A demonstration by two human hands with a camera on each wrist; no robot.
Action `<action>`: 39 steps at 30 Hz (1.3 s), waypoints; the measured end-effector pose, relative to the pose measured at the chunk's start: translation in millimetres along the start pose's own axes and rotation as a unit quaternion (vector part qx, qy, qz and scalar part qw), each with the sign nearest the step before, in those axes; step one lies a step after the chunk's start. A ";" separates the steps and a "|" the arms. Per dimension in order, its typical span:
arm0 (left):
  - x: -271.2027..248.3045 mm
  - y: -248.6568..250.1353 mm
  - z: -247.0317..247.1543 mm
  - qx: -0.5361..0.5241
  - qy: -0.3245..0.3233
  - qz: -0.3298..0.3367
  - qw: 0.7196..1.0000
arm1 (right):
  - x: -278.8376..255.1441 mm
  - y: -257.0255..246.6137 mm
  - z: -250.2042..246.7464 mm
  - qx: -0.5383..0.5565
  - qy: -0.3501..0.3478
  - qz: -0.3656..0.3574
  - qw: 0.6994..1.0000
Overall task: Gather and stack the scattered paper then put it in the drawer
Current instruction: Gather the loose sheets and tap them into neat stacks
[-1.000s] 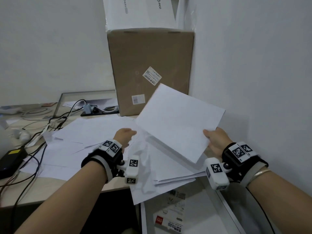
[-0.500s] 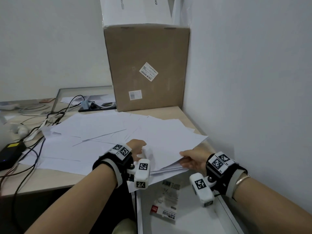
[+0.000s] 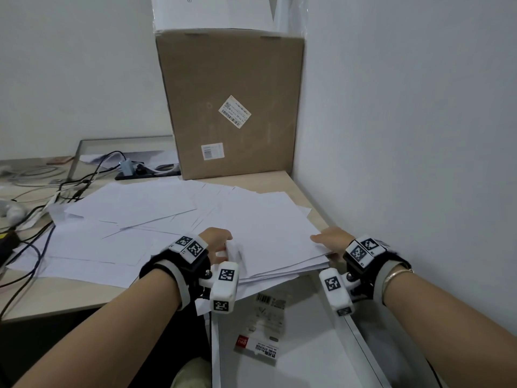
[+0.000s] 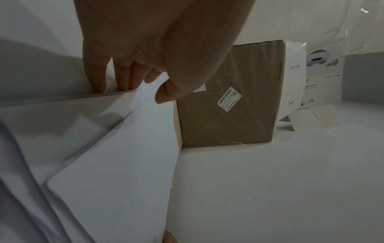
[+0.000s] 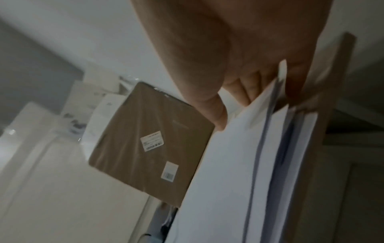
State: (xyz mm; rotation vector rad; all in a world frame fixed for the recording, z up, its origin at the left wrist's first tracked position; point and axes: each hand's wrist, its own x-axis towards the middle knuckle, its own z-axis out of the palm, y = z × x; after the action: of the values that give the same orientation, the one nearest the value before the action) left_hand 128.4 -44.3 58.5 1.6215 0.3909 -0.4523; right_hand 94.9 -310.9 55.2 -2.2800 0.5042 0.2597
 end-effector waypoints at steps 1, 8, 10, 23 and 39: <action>-0.2 -1.1 -0.9 0.001 -0.004 -0.001 1.000 | 3.1 -0.4 3.8 0.012 -0.002 -0.005 1.000; 7.0 -4.8 -7.1 -0.016 -0.036 -0.030 0.999 | 5.4 10.9 22.4 0.125 -0.004 -0.025 0.992; 3.6 -3.5 -5.4 -0.016 -0.031 -0.037 0.999 | 2.4 19.9 23.4 0.187 0.003 -0.008 0.982; -20.3 -5.8 11.4 -0.052 -0.057 -0.027 0.997 | -38.9 30.1 18.3 0.462 0.049 0.106 0.879; -27.7 -8.1 9.7 -0.058 -0.120 -0.053 0.990 | -49.7 31.6 27.4 0.530 -0.029 0.128 0.838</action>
State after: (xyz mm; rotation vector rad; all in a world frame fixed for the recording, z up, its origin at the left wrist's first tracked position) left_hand 99.9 -52.8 64.9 1.4189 0.3169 -0.6865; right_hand 35.5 -296.9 32.6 -1.1142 0.6958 0.1202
